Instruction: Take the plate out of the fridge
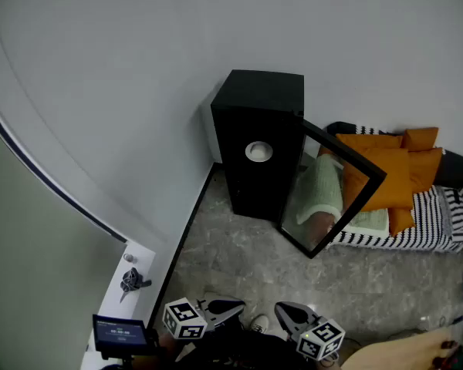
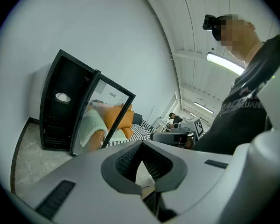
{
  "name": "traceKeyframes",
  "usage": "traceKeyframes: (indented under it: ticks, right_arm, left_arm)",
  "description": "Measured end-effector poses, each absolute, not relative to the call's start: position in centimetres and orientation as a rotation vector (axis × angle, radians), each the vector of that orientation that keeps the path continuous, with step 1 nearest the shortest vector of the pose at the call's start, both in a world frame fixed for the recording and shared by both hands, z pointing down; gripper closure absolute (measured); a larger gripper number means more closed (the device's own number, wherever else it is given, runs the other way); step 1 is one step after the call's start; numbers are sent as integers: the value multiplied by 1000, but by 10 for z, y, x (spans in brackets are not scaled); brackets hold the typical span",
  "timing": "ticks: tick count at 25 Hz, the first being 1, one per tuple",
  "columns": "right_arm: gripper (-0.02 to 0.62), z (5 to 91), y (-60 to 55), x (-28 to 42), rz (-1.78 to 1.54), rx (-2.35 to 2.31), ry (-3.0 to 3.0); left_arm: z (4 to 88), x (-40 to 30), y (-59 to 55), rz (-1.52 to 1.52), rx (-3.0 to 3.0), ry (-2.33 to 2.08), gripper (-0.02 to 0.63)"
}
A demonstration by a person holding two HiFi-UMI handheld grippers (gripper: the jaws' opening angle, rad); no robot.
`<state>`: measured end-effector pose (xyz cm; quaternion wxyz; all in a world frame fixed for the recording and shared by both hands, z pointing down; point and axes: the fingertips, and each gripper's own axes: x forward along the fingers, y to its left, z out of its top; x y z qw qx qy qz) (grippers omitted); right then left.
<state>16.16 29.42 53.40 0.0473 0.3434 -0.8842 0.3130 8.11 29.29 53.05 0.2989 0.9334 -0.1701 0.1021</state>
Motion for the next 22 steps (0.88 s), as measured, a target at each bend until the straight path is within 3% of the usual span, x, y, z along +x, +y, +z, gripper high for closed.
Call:
traceKeyframes:
  ticks: [22]
  right_arm:
    - [591,539,283,157,1035,1006,-2718]
  left_arm:
    - [531,75,284,268,2451,-492,606]
